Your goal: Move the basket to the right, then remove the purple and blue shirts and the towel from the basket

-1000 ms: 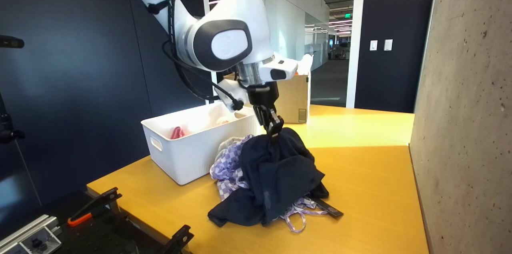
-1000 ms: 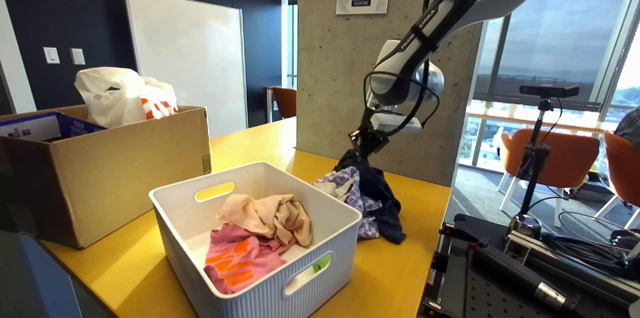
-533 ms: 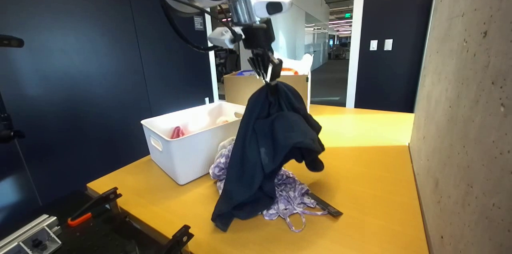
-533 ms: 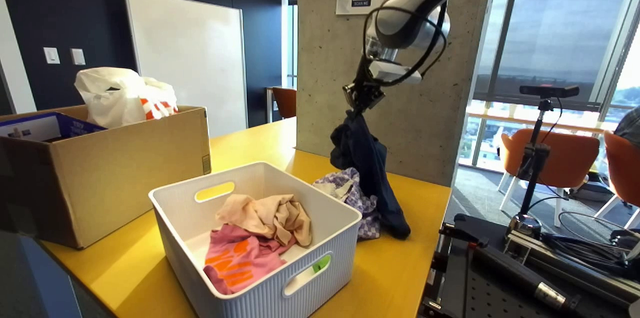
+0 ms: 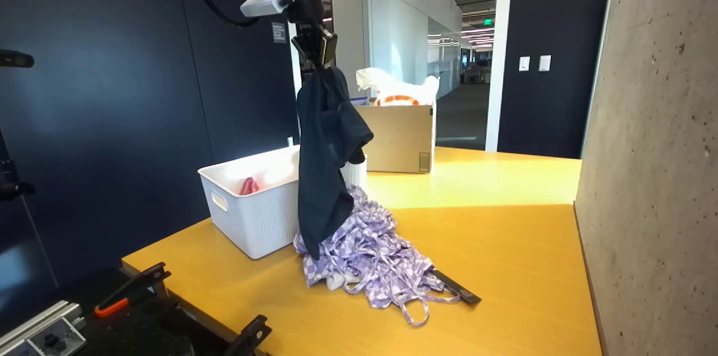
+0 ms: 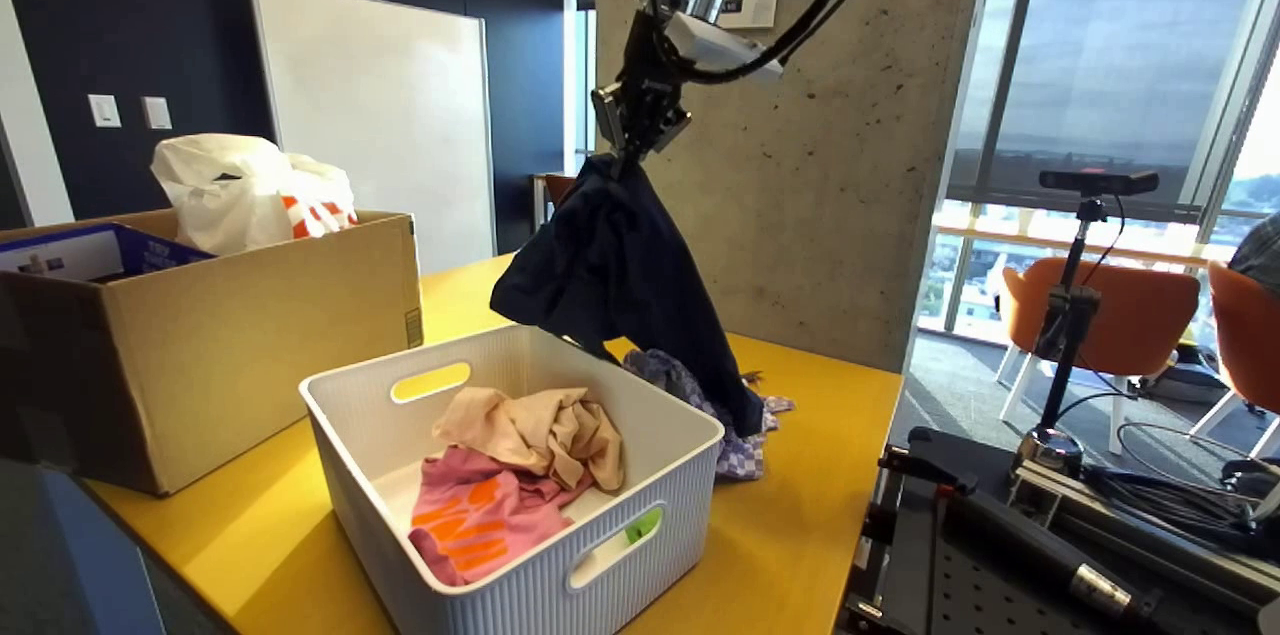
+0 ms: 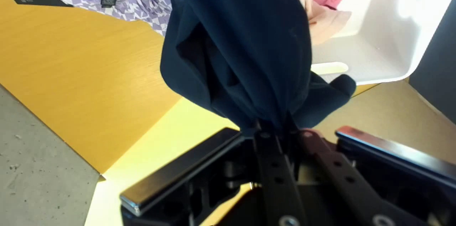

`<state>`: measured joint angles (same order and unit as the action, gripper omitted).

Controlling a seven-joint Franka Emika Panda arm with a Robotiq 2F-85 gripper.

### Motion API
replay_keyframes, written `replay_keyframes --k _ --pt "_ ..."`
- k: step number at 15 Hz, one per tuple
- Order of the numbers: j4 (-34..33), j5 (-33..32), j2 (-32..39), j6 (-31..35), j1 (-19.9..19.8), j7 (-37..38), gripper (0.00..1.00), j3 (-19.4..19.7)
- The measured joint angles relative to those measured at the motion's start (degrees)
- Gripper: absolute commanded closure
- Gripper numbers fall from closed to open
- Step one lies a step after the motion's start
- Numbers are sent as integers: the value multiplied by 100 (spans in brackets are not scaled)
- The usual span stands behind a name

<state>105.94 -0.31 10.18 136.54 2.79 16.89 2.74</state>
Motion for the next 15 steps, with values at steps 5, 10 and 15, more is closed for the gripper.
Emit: replay_keyframes --k 5,10,15 --pt "-943 21 458 -888 -634 -91 98 398" --pt "-1813 -51 935 -1572 -1375 120 46 1135" --pt "-2665 -175 1600 -2084 -1500 567 9 1300"
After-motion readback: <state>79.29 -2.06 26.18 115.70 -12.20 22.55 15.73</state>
